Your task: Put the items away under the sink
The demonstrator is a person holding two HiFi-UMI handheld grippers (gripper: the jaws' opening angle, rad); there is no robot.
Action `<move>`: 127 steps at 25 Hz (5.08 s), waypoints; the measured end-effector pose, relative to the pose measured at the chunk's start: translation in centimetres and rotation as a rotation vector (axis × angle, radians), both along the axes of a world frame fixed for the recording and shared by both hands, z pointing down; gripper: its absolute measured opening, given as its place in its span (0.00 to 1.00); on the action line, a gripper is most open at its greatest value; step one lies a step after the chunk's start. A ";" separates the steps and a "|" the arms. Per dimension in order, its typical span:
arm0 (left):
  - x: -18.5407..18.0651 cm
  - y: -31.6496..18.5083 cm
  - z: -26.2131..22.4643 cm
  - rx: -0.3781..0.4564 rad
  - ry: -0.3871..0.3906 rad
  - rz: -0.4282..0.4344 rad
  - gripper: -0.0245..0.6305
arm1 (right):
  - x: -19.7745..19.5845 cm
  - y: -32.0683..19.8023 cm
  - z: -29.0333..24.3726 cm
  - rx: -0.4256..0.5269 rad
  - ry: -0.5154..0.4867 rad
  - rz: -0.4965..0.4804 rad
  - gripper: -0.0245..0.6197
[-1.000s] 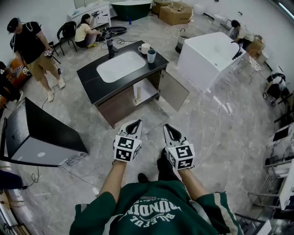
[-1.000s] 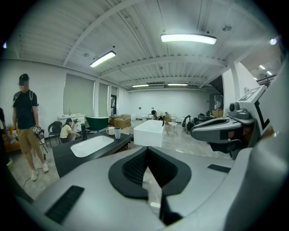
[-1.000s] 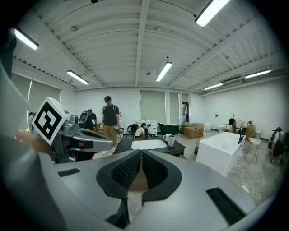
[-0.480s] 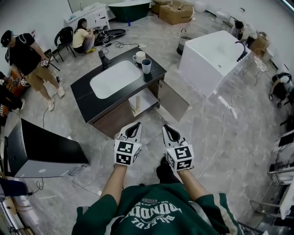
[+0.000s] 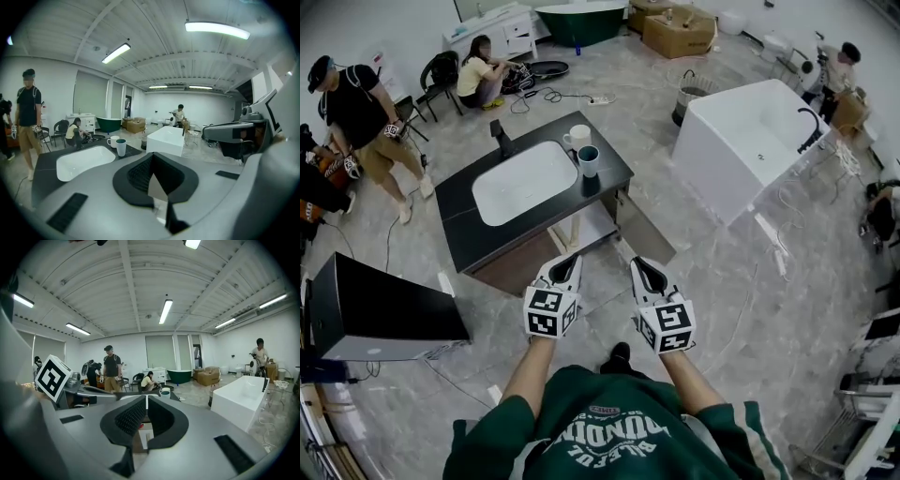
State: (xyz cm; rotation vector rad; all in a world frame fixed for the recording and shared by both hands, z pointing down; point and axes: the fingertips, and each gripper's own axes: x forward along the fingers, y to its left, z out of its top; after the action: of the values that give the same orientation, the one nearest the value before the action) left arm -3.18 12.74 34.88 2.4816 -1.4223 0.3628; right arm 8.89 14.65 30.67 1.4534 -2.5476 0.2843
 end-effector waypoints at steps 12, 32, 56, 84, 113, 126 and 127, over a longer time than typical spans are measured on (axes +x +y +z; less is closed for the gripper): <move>1.4 -10.9 0.9 0.031 -0.018 -0.067 0.05 | 2.3 -9.0 2.5 -0.051 -0.011 -0.038 0.11; -0.6 -35.9 8.0 -0.052 -0.042 0.000 0.57 | -1.7 -29.7 5.5 -0.135 0.055 -0.019 0.11; 1.2 -48.7 20.5 -0.221 -0.165 0.078 0.70 | 1.4 -35.7 9.7 -0.238 0.081 0.115 0.11; 4.4 -38.3 14.5 -0.152 -0.140 0.187 0.62 | 1.7 -27.8 10.5 -0.259 0.046 0.072 0.11; 7.6 -23.2 31.2 -0.228 -0.179 0.246 0.62 | 2.6 -19.5 27.8 -0.261 0.020 0.060 0.11; 5.9 -33.0 52.8 -0.175 -0.170 0.171 0.62 | 2.7 -28.0 47.5 -0.161 0.067 0.038 0.11; 5.9 -33.7 54.3 -0.167 -0.175 0.170 0.62 | 2.5 -28.4 48.6 -0.149 0.062 0.031 0.11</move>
State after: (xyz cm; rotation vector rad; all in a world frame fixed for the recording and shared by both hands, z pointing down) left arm 2.68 -21.00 89.16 2.4890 -1.1884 0.7190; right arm 11.43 -13.74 79.26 1.4245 -2.4012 0.4167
